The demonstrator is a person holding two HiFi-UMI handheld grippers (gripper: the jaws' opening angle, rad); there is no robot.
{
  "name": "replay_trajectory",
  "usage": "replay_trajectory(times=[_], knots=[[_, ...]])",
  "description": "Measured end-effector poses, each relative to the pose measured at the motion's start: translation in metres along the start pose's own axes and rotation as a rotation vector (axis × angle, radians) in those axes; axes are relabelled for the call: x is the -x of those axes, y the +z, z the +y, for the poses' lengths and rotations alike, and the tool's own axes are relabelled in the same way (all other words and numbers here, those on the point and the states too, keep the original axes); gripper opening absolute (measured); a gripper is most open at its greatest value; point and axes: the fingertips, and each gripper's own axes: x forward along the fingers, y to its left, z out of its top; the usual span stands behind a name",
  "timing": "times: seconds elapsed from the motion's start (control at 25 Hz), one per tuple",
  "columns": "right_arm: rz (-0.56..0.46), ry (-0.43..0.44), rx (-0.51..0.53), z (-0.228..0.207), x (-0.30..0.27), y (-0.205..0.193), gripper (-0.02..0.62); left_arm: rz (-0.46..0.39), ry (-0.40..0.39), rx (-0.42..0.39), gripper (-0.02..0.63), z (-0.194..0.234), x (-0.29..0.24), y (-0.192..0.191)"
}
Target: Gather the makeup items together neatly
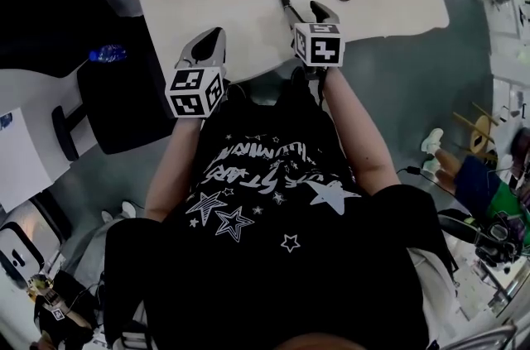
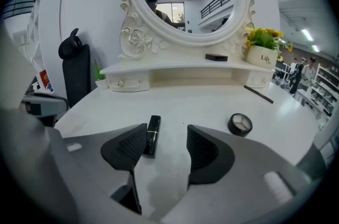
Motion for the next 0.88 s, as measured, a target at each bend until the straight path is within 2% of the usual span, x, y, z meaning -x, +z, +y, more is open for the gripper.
replay_trajectory(times=[0.2,0.48,0.68,0.88], knots=[[-0.041,-0.038,0.002,-0.040,0.008,0.013,0.278,-0.013,0.017,0.000,0.000,-0.013,-0.017,0.010],[-0.007,-0.065,0.030,-0.103,0.002,0.008,0.300,-0.031,0.086,0.012,0.000,-0.039,-0.037,0.020],[0.016,-0.051,0.069,-0.137,-0.011,0.006,0.321,-0.042,0.168,0.027,0.000,-0.049,-0.043,0.020],[0.044,0.019,0.098,-0.151,-0.029,0.001,0.325,-0.041,0.256,0.053,0.000,-0.060,-0.044,0.015]])
